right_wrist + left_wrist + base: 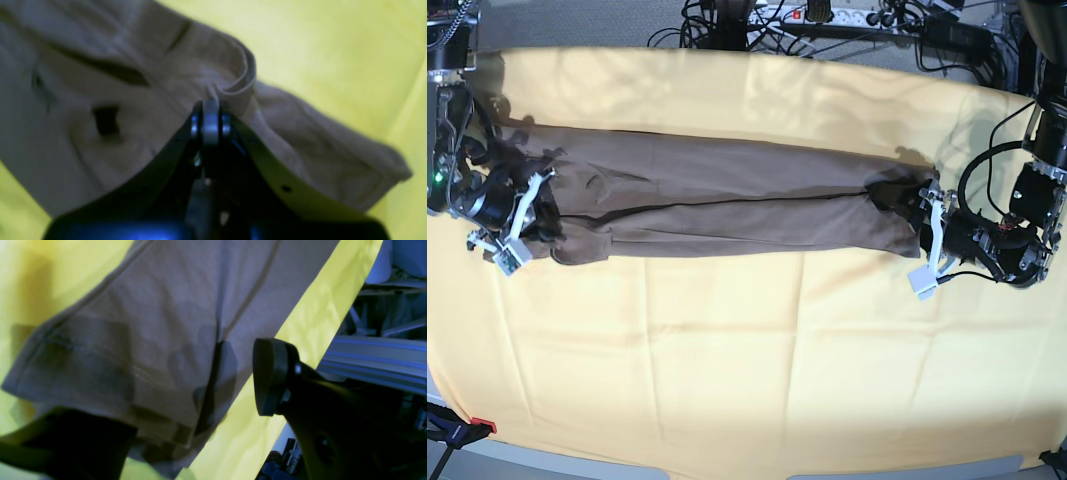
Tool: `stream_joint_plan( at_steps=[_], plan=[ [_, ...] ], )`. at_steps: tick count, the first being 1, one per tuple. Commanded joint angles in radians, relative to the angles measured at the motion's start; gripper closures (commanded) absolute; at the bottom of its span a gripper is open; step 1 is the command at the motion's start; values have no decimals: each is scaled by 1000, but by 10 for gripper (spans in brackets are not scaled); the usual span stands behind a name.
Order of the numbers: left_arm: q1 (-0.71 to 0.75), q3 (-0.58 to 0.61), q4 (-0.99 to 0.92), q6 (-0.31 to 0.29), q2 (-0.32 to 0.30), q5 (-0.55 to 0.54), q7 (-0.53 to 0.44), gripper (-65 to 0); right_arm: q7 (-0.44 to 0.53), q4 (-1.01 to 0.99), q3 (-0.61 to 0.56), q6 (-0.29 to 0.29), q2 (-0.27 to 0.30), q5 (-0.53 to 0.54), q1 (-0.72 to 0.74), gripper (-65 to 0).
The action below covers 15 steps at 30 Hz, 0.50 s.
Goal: Fold the T-shirt properly
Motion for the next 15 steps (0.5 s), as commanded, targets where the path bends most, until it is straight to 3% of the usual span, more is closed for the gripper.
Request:
stream_joint_plan(
  at_steps=[1,7,15],
  plan=[
    [-28,-13,12,-2,-16,-17,1,-394,16,22,11,1,30,13,-1,0],
    [-28,-13,12,-2,-17,-17,1,-394,-24,57,10,1,73,18,-59,0],
    [-29,-13,12,-2,-31,-17,1,-394,-241,101,10,1,129,143,-58,0]
  ],
)
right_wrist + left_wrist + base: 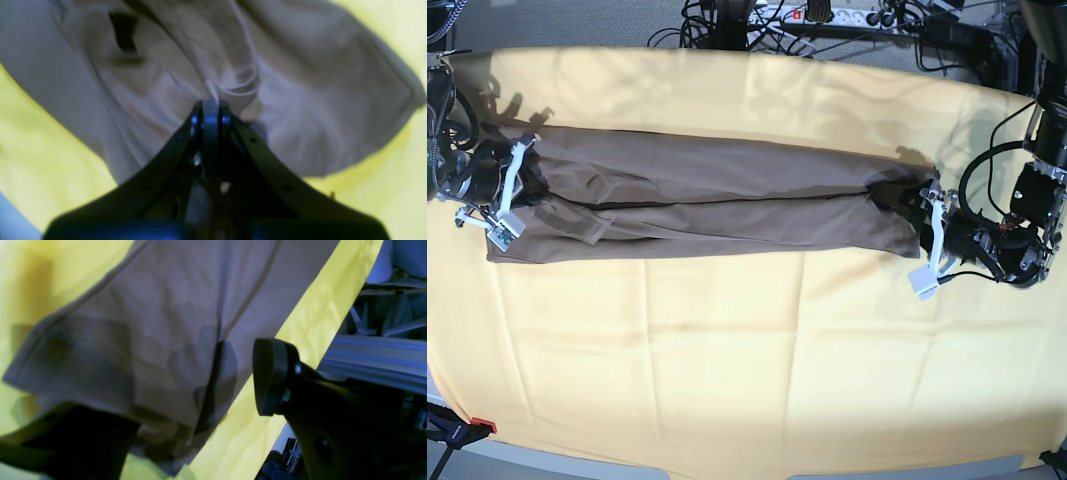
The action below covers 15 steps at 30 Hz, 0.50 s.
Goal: Fold the T-shirt properly
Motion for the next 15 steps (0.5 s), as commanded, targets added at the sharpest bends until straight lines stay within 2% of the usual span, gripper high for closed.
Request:
stream_joint_plan(
  at_steps=[1,8,9,11,14,15],
  plan=[
    [-29,-13,12,-2,-25,-17,1,-394,-7,15,10,-1,26,8,13,0],
    [-54,-13,12,-2,-58,-17,-15,-394,-11,13,10,-1,24,6,11,0],
    [-61,-13,12,-2,-58,-17,-15,-394,-12,13,10,-1,24,5,11,-19],
    [-77,-13,12,-2,-59,-17,-14,-394,-12,13,10,-1,25,-16,11,-131],
    [-93,-13,12,-2,-72,-17,-14,-394,-12,13,10,-1,35,-39,11,-349],
    [-100,-14,12,-2,-77,-17,-11,-394,-12,15,10,-1,43,-38,13,-384]
  ],
)
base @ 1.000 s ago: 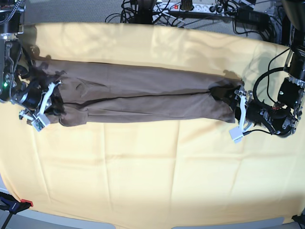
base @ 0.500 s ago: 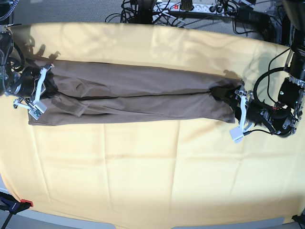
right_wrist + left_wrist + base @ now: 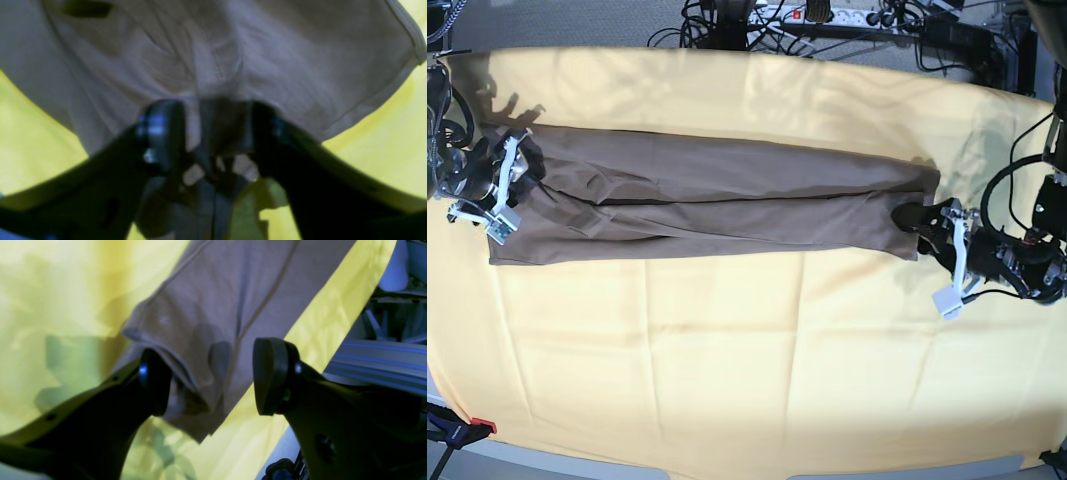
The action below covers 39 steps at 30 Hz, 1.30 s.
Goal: Fold the T-shirt properly
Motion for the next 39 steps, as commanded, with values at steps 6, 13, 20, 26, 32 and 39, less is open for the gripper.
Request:
stream_joint_plan(
  at_steps=[6,13,20,26,32,39],
  plan=[
    [-59,-134,11,-2,-39,-17,0,-394,11,97,27,-1,92,181,24,-371],
    [-56,-451,11,33,-71,-17,8,-394,79,126,56,-1,5,132,24,-263],
    [-56,-619,11,32,-134,-17,8,-158,309,90,56,-255,-124,-273,24,0],
    [-12,-629,11,32,-193,-17,8,-112,301,80,56,-284,-190,-394,18,0],
    [27,-629,11,32,-194,-17,8,-112,221,21,56,-72,-198,-328,19,0],
    [29,-629,11,32,-195,-17,8,-112,-7,22,56,-1,-178,33,19,0]
  ],
)
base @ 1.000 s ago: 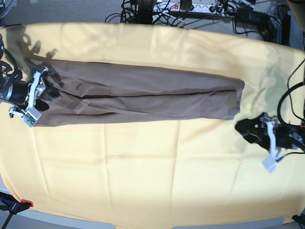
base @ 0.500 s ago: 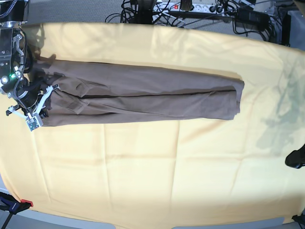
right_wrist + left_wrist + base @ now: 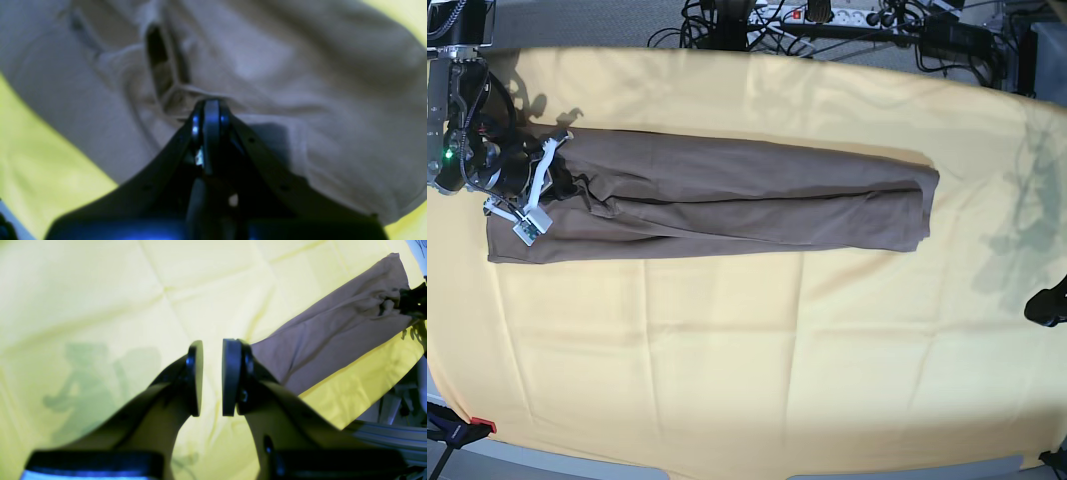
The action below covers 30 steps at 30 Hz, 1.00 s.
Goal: Fold the T-shirt properly
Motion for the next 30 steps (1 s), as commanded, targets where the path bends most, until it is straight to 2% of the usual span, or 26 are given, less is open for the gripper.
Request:
stream_joint_plan(
  at_steps=[1,4,7,12,14,15,17,19,21,24,30],
  plan=[
    [-25,-13,12,-2,-30,-24,-11,-112,-17,17,10,1,27,32,14,0],
    [-25,-13,11,-2,-30,-24,-11,-112,-50,19,10,1,47,83,14,0],
    [-25,-13,12,-2,-30,-24,-11,-112,-47,46,13,1,73,83,14,0],
    [-25,-13,11,-2,-30,-24,-11,-112,53,82,71,1,78,70,14,0],
    [-25,-13,12,-2,-30,-24,-11,-123,83,82,87,-32,69,16,14,0],
    [-25,-13,11,-2,-30,-24,-11,-143,93,82,88,-55,62,-19,14,0],
    [-25,-13,11,-2,-30,-24,-11,-231,105,80,88,-83,38,-91,10,0],
    [-25,-13,11,0,-29,-24,-11,-345,132,64,88,-92,10,-154,8,0],
    [-24,-13,11,19,-29,-24,-11,-412,161,25,88,-95,-15,-216,8,0],
    [2,-13,11,36,-29,8,-11,-416,183,-43,88,-95,-41,-271,8,0],
    [168,-21,11,55,-19,55,-11,-416,180,-80,88,-95,-51,-267,-8,0]
  ],
)
